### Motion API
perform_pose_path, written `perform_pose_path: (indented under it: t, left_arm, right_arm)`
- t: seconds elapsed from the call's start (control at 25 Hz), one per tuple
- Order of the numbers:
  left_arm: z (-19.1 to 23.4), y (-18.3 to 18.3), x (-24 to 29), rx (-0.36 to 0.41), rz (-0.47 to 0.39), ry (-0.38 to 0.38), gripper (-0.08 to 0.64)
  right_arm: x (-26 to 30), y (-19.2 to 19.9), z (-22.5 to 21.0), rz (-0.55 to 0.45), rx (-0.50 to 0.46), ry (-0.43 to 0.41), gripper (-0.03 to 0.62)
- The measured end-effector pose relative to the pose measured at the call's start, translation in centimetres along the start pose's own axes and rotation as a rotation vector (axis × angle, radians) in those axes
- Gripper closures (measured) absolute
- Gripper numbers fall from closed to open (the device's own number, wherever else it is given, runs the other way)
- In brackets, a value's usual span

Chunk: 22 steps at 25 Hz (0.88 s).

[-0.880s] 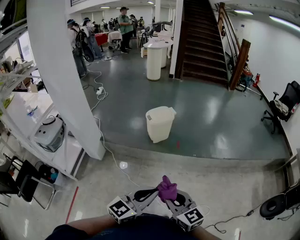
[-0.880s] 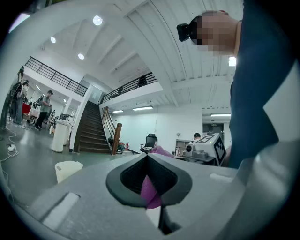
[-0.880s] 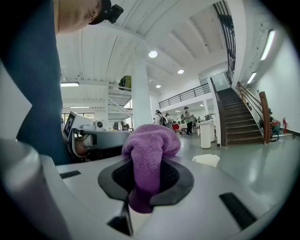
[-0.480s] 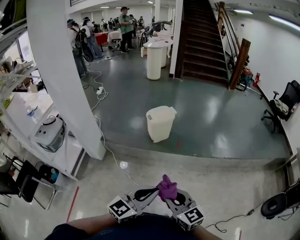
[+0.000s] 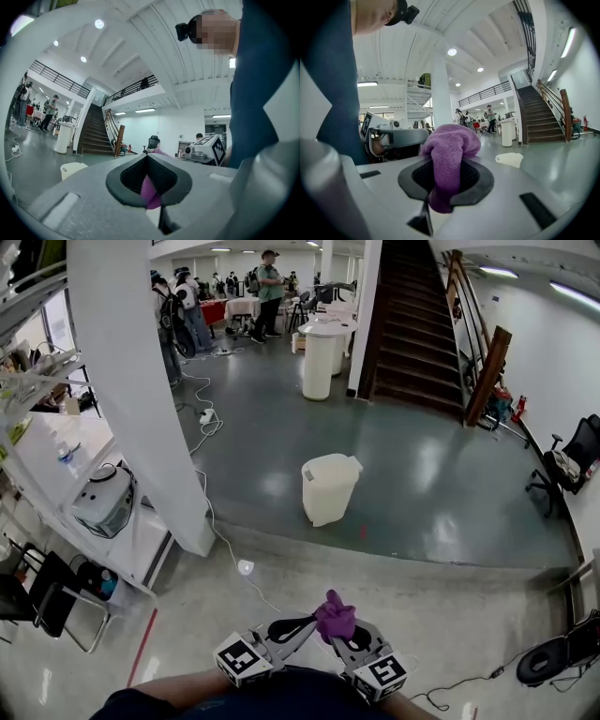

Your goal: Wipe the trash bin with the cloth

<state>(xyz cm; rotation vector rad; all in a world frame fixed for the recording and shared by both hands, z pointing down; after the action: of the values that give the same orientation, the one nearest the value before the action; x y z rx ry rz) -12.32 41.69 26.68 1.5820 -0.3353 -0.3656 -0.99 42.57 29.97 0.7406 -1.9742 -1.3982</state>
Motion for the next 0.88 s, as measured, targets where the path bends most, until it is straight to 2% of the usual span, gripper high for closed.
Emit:
perform_pose_path:
  t: [0.24,0.6,0.88]
  left_arm:
    - [2.3,0.2,-2.4,-0.005,-0.008,0.003,0.572]
    - [5.4,1.4,-5.3,-0.024,-0.007,0.042,0.572]
    - [7.0,1.3,-4.7,-0.022,-0.018,0.044,0.572]
  right_arm:
    - [3.0,-0.3,2.0,0.005,0.003,0.009,0.515]
    - [6.3,0.2,3.5,-0.023,0.011,0.078,0.515]
    - [7.0,0.0,1.8,-0.032,0.012,0.102,0.515]
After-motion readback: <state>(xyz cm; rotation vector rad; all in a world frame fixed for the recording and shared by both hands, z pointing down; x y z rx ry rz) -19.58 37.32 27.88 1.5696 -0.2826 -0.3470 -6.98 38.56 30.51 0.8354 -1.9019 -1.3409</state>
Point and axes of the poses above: the fingertips, and each gripper's own axes: x forward along the fingers, z to its left, y out of its underside, the point moved 5 cm from there along -x, backward along the fingers, and after that the axes turned 9 degrees about x, right-handed, at the moved point
